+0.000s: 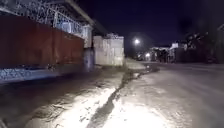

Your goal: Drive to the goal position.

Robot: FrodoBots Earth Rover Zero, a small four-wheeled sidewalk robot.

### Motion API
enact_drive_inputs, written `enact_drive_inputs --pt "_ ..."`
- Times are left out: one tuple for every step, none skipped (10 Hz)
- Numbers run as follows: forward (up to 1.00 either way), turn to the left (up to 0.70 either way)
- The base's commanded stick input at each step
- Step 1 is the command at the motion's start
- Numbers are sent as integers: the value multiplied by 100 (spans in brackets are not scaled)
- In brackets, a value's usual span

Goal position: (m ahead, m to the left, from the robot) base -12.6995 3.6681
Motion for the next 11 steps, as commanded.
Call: enact_drive_inputs --pt "0 0" --pt "0 0" --pt "0 0" --pt "0 0" --pt "0 -38" --pt "0 -67" --pt "0 -70" --pt "18 -53" --pt "61 -37" --pt "70 -35" --pt "70 -35"
